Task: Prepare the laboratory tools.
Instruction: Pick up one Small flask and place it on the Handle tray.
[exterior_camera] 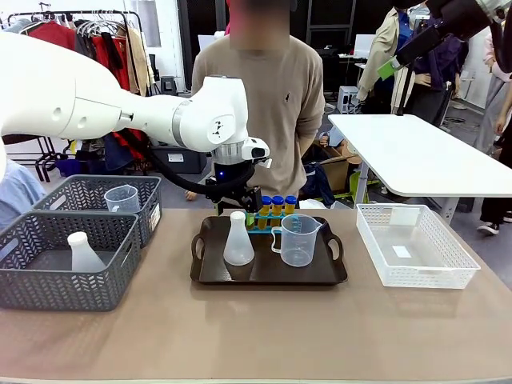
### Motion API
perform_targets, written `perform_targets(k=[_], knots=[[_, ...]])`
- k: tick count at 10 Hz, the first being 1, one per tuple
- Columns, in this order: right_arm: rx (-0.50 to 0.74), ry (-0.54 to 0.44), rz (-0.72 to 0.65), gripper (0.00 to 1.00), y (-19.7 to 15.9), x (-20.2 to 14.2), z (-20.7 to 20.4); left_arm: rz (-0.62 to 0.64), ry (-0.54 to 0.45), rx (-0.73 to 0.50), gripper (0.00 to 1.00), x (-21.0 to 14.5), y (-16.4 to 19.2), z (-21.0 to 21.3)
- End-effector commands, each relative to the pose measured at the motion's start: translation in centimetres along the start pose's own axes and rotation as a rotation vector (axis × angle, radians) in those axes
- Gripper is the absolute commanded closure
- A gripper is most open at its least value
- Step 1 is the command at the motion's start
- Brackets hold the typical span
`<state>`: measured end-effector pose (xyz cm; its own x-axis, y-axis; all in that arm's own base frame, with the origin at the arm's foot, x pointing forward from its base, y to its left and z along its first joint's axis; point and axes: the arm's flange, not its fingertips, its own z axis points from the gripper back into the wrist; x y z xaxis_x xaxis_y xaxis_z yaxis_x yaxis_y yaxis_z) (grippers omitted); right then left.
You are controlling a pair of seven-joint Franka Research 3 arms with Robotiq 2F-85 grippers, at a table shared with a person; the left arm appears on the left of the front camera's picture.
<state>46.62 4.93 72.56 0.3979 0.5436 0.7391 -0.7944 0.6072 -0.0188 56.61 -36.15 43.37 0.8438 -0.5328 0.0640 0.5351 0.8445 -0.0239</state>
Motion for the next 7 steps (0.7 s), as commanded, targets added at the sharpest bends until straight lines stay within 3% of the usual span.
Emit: perform_targets(k=[1, 7], knots=[[0.003, -0.006, 0.001, 0.0, 0.1, 0.0, 0.1, -0.008, -0.009, -0.02, 0.0, -1.4, 0.6, 0.3], [0.003, -0.006, 0.001, 0.0, 0.1, 0.0, 0.1, 0.006, -0.009, -0.011, 0.0, -0.1, 0.0, 0.7]])
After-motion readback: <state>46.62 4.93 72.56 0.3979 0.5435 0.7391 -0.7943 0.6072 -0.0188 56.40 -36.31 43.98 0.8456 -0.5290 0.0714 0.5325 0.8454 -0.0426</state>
